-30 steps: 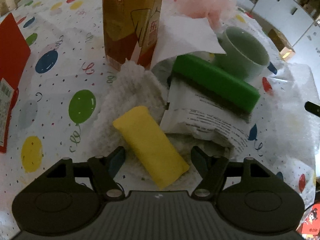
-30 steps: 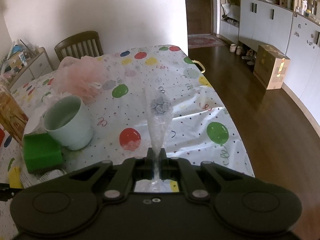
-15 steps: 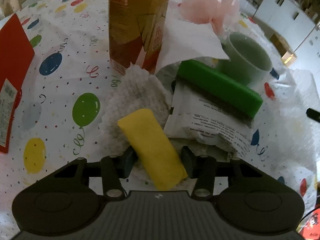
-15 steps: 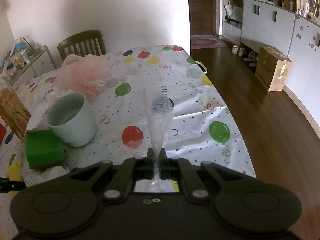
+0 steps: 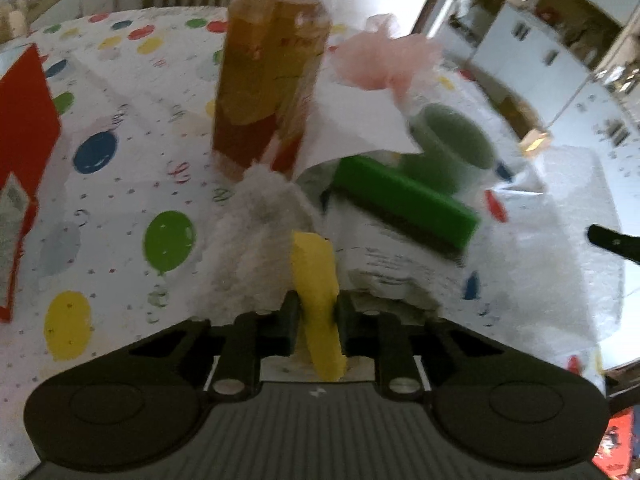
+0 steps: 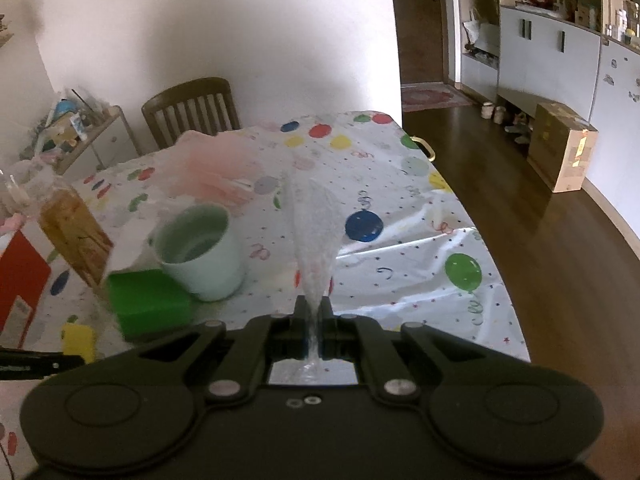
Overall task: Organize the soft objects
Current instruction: 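Carry the yellow sponge and bubble wrap with both grippers toward the cardboard box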
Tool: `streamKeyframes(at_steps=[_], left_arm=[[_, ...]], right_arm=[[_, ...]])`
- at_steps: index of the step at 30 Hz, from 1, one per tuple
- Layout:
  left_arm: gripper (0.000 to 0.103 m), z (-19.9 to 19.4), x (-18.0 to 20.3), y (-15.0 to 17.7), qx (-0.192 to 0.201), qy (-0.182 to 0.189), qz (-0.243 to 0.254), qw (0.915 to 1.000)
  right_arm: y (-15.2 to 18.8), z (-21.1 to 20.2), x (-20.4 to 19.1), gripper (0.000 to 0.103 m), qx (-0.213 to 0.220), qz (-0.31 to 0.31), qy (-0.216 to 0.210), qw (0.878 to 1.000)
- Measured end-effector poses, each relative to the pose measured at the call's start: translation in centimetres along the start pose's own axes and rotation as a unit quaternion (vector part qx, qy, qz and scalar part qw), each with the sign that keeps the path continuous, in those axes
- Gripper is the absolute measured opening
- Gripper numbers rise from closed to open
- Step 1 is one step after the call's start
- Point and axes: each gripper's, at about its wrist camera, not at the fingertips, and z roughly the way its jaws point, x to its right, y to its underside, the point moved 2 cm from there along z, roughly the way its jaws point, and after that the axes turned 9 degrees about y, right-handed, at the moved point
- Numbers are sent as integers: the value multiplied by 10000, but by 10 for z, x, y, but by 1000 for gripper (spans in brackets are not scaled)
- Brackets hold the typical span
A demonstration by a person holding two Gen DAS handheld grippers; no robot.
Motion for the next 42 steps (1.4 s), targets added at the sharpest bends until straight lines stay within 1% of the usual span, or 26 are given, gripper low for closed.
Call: streamKeyframes(at_steps=[4, 6, 9, 15, 23, 32, 37, 42], left_arm=[[17, -9, 5, 0, 101, 172, 188, 9996], [17, -13, 6, 1, 126, 198, 236, 9994], [17, -22, -1, 0, 120, 302, 176, 9993], [17, -47, -23, -7, 205, 475, 57, 9986], [17, -96, -63, -27, 392, 633, 1, 9972], [17, -155, -114, -48, 662, 569, 7, 9962], [17, -184, -148, -57, 823, 447, -33, 9956], [17, -210, -183, -64, 967, 248, -112, 9949]], right_arm=[[-1, -10, -12, 3, 31, -12, -58, 10000], [-2, -17, -20, 3, 37, -26, -126, 9999], [-3, -30, -35, 3, 61, -104, -236, 9996], [-6, -57, -69, 3, 126, -173, -534, 9983], [-19, -85, -142, 3, 299, -486, -1008, 9933], [-32, -99, -238, 3, 501, -782, -1573, 9832], [-39, -100, -289, 3, 576, -991, -1856, 9759], [-47, -102, -338, 3, 636, -1169, -2125, 9680]])
